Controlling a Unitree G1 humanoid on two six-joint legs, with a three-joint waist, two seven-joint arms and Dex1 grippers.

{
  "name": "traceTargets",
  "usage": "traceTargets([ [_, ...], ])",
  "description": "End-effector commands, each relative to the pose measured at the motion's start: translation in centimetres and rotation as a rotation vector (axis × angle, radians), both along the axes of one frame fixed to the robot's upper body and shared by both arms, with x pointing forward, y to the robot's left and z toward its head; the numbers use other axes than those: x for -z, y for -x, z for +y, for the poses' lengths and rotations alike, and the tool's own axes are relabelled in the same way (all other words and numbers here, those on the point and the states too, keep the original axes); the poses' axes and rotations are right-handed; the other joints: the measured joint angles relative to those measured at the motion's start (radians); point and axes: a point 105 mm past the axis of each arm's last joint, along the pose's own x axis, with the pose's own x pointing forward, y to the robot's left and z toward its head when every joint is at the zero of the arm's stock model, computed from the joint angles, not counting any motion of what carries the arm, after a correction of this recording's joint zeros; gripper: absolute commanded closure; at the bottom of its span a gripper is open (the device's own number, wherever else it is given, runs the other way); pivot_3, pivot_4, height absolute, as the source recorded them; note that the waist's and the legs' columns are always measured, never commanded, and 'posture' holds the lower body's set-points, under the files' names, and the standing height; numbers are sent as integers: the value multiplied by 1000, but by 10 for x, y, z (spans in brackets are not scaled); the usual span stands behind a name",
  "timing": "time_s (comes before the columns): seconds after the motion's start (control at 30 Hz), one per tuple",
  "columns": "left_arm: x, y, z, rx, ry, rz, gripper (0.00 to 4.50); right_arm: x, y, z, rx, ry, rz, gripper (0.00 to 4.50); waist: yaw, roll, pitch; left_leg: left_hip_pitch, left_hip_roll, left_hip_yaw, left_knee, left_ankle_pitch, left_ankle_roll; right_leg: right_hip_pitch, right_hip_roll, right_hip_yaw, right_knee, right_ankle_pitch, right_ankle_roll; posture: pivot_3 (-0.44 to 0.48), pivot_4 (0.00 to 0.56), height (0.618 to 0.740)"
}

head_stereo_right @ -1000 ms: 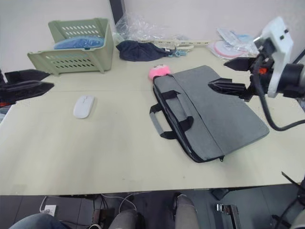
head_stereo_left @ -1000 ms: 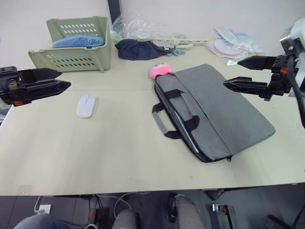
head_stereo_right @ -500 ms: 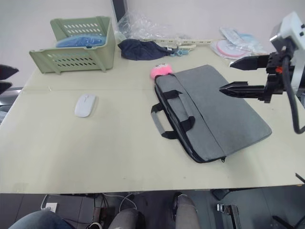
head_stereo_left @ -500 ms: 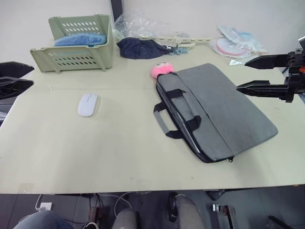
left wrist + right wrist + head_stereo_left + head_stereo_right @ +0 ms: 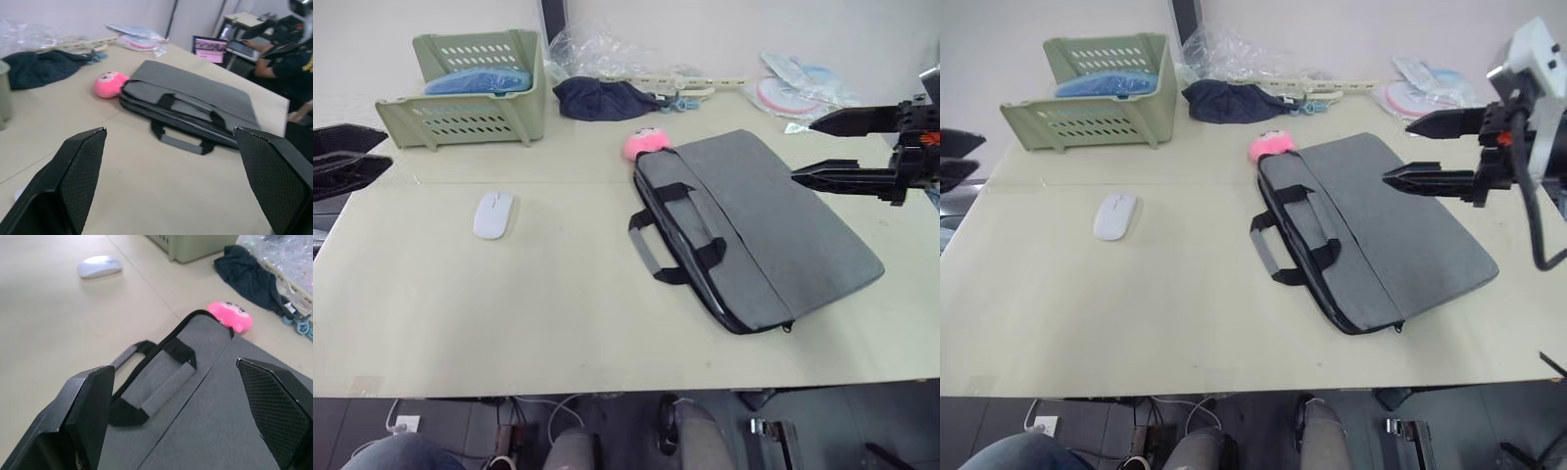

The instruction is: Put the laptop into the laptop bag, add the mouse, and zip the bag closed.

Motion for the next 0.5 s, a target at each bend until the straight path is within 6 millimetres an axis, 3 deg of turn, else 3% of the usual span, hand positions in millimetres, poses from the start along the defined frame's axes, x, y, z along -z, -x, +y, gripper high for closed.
traceTargets([
  [0.03,5,-8,1,-74,-49,-25,0,0,9,15,-35,0,-29,136,0,0,0,0,0,0,0,0,0,0,0,0,1,0,0,0,150,740],
  [0.13,15,-15,-1,-118,-49,-31,0,7,12,25,-53,-1,-22,136,0,0,0,1,0,0,1,0,0,-2,0,-1,0,0,0,0,150,740],
  [0.27,25,-33,14,-284,9,-74,0,16,10,37,-45,-33,-21,136,1,-1,0,1,0,0,1,0,0,-2,0,-1,1,0,0,0,150,740],
  [0.4,50,-55,33,-481,-65,-76,0,23,9,48,-40,-57,-20,136,2,-1,-1,1,0,0,2,0,0,-2,0,-1,2,0,0,0,150,740],
  [0.5,72,-76,42,-642,-8,-94,0,29,9,62,-42,-101,-9,136,2,-2,-1,1,0,0,2,0,0,-1,0,0,3,0,0,0,150,740],
])
